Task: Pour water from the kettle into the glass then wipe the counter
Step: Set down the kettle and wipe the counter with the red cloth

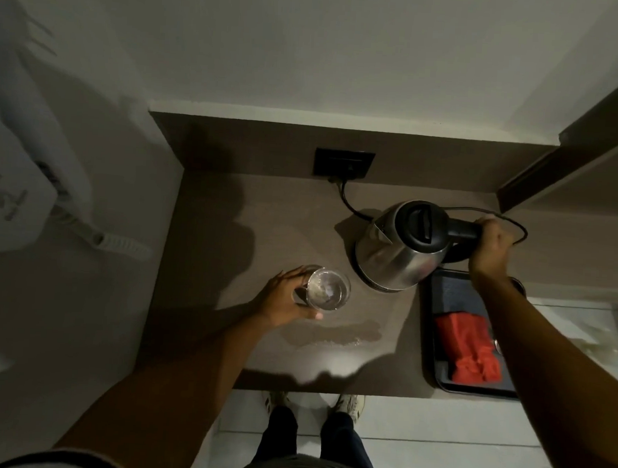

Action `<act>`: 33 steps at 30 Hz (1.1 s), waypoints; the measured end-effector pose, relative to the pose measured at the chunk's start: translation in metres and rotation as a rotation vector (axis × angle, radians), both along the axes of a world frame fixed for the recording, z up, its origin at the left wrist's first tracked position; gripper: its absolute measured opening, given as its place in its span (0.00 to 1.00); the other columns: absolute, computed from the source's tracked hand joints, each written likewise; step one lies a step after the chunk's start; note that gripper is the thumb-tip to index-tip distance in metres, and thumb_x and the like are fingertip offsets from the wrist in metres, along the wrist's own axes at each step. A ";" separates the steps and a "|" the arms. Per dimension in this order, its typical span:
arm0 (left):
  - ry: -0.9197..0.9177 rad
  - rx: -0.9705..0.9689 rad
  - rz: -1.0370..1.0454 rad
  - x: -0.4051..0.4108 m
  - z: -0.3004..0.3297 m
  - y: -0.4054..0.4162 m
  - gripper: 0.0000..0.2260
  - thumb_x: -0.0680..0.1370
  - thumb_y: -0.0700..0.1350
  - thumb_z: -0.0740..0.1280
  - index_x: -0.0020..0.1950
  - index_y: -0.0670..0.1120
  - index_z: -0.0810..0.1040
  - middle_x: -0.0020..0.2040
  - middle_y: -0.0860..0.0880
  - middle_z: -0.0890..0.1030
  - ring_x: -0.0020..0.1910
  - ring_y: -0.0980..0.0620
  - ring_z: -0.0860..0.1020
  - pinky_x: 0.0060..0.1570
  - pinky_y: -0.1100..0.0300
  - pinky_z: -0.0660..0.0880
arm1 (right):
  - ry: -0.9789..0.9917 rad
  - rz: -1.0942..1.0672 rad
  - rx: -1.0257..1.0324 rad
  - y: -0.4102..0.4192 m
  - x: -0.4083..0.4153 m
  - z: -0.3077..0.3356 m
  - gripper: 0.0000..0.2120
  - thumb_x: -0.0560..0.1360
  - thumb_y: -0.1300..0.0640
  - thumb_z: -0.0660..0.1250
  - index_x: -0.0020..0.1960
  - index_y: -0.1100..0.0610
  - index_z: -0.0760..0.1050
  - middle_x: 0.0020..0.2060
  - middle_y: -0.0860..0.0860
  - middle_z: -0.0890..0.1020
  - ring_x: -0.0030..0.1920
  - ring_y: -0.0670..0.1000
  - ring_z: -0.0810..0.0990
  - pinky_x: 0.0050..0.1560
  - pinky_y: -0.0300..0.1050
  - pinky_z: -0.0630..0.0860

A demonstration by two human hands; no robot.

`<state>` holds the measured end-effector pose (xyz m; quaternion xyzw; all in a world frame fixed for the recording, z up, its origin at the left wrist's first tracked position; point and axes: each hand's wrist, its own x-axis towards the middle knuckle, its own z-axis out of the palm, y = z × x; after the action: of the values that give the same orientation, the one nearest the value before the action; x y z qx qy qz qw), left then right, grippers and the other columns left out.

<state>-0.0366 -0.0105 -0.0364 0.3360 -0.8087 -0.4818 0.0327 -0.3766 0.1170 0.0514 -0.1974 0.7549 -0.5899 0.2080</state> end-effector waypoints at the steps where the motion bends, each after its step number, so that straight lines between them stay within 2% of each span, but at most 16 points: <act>1: -0.002 0.000 0.004 0.000 0.000 0.000 0.40 0.60 0.56 0.83 0.71 0.55 0.73 0.67 0.57 0.77 0.64 0.53 0.76 0.66 0.48 0.75 | 0.021 0.013 0.039 0.001 0.001 0.003 0.19 0.82 0.46 0.52 0.41 0.53 0.74 0.37 0.50 0.78 0.35 0.37 0.78 0.37 0.30 0.73; 3: 0.011 -0.004 0.012 0.000 -0.001 0.000 0.40 0.60 0.55 0.84 0.71 0.54 0.74 0.68 0.54 0.78 0.65 0.51 0.77 0.66 0.47 0.75 | 0.089 -0.002 0.110 0.007 0.005 0.009 0.24 0.82 0.40 0.51 0.51 0.57 0.76 0.42 0.50 0.79 0.39 0.36 0.79 0.40 0.32 0.74; 6: 0.015 -0.008 0.022 0.000 -0.001 0.003 0.41 0.60 0.53 0.84 0.71 0.52 0.74 0.68 0.52 0.78 0.65 0.50 0.77 0.66 0.46 0.74 | 0.287 -0.076 0.214 0.040 0.024 0.007 0.25 0.80 0.36 0.53 0.63 0.55 0.70 0.53 0.50 0.78 0.50 0.33 0.76 0.49 0.31 0.73; 7: 0.012 -0.009 0.026 -0.001 0.000 0.003 0.41 0.60 0.53 0.84 0.71 0.52 0.74 0.68 0.52 0.78 0.65 0.50 0.77 0.66 0.46 0.74 | 0.372 -0.082 0.313 0.057 0.033 -0.001 0.25 0.80 0.36 0.55 0.67 0.53 0.68 0.59 0.51 0.76 0.56 0.36 0.75 0.55 0.37 0.74; 8: 0.012 -0.008 0.028 -0.001 0.000 0.003 0.41 0.61 0.53 0.84 0.71 0.52 0.74 0.68 0.52 0.78 0.64 0.50 0.77 0.66 0.46 0.74 | 0.463 -0.055 0.458 0.073 0.042 -0.012 0.25 0.80 0.36 0.56 0.69 0.51 0.66 0.64 0.53 0.74 0.62 0.44 0.74 0.61 0.47 0.74; 10: 0.018 -0.016 0.025 -0.001 0.000 0.004 0.41 0.61 0.52 0.85 0.71 0.52 0.74 0.68 0.52 0.79 0.63 0.50 0.78 0.66 0.46 0.75 | 0.592 0.110 0.778 0.105 0.061 -0.039 0.28 0.79 0.36 0.56 0.73 0.49 0.61 0.73 0.56 0.66 0.72 0.59 0.65 0.68 0.65 0.64; 13: 0.022 -0.020 0.038 0.000 0.002 0.005 0.41 0.61 0.52 0.84 0.71 0.53 0.74 0.66 0.53 0.79 0.61 0.51 0.79 0.64 0.46 0.76 | 0.475 0.308 1.043 0.143 0.081 -0.073 0.35 0.76 0.31 0.50 0.78 0.45 0.52 0.80 0.53 0.51 0.77 0.63 0.52 0.70 0.73 0.53; 16: -0.005 -0.001 0.046 0.001 0.002 0.008 0.42 0.62 0.52 0.84 0.73 0.55 0.70 0.68 0.53 0.77 0.64 0.52 0.77 0.65 0.46 0.76 | 0.366 0.301 1.025 0.156 0.083 -0.092 0.37 0.73 0.31 0.46 0.79 0.42 0.46 0.80 0.51 0.45 0.77 0.65 0.47 0.70 0.76 0.52; 18: -0.028 0.023 0.050 0.004 0.004 0.012 0.45 0.62 0.51 0.84 0.74 0.57 0.67 0.71 0.52 0.75 0.66 0.53 0.74 0.67 0.46 0.75 | 0.357 0.298 1.022 0.154 0.079 -0.095 0.34 0.74 0.31 0.46 0.78 0.40 0.47 0.79 0.48 0.45 0.76 0.66 0.47 0.69 0.77 0.52; 21: -0.012 -0.011 0.090 0.017 0.003 0.019 0.46 0.62 0.52 0.83 0.76 0.54 0.65 0.75 0.50 0.71 0.73 0.51 0.69 0.72 0.46 0.70 | 0.378 0.274 1.032 0.154 0.072 -0.098 0.29 0.79 0.35 0.54 0.77 0.38 0.52 0.78 0.49 0.51 0.73 0.70 0.52 0.66 0.77 0.55; 23: -0.029 -0.069 0.138 0.033 0.002 0.023 0.44 0.67 0.53 0.81 0.78 0.50 0.64 0.79 0.48 0.66 0.78 0.48 0.63 0.75 0.45 0.65 | 0.404 0.285 1.031 0.155 0.067 -0.099 0.26 0.80 0.41 0.59 0.76 0.41 0.58 0.76 0.53 0.55 0.71 0.72 0.55 0.66 0.76 0.59; 26: -0.103 -0.143 0.157 0.066 -0.002 0.030 0.37 0.74 0.56 0.73 0.79 0.50 0.61 0.81 0.48 0.60 0.80 0.47 0.57 0.77 0.43 0.61 | 0.328 0.246 0.957 0.150 0.063 -0.089 0.20 0.78 0.52 0.64 0.69 0.49 0.70 0.71 0.60 0.64 0.68 0.68 0.63 0.66 0.71 0.67; 28: -0.197 -0.269 0.138 0.088 -0.006 0.032 0.35 0.77 0.60 0.67 0.80 0.51 0.60 0.82 0.48 0.59 0.80 0.45 0.57 0.77 0.42 0.60 | 0.308 0.184 0.883 0.144 0.066 -0.078 0.19 0.77 0.58 0.66 0.67 0.57 0.72 0.68 0.64 0.67 0.66 0.68 0.68 0.64 0.68 0.70; 29: -0.253 -0.341 0.124 0.097 -0.009 0.032 0.34 0.78 0.62 0.63 0.80 0.51 0.59 0.82 0.47 0.58 0.80 0.44 0.57 0.77 0.43 0.60 | 0.362 0.156 0.857 0.140 0.070 -0.073 0.20 0.76 0.60 0.68 0.67 0.59 0.72 0.67 0.66 0.68 0.65 0.69 0.69 0.63 0.68 0.71; 31: -0.379 -0.456 0.081 0.112 -0.013 0.031 0.34 0.78 0.68 0.52 0.81 0.53 0.56 0.83 0.48 0.54 0.81 0.45 0.53 0.77 0.45 0.55 | 0.511 0.124 0.792 0.130 0.087 -0.065 0.19 0.77 0.58 0.66 0.67 0.61 0.72 0.65 0.68 0.70 0.63 0.70 0.71 0.63 0.67 0.72; 33: -0.476 -0.543 0.026 0.124 -0.019 0.029 0.38 0.76 0.72 0.40 0.81 0.54 0.51 0.83 0.47 0.50 0.82 0.45 0.49 0.77 0.45 0.52 | 0.569 0.182 0.719 0.116 0.115 -0.060 0.20 0.79 0.55 0.63 0.70 0.58 0.70 0.67 0.67 0.70 0.64 0.69 0.69 0.63 0.65 0.71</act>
<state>0.0872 0.0184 -0.0552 0.4281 -0.8877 -0.1574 -0.0621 -0.2613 0.2332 -0.0084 -0.3322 0.9180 -0.1927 0.0988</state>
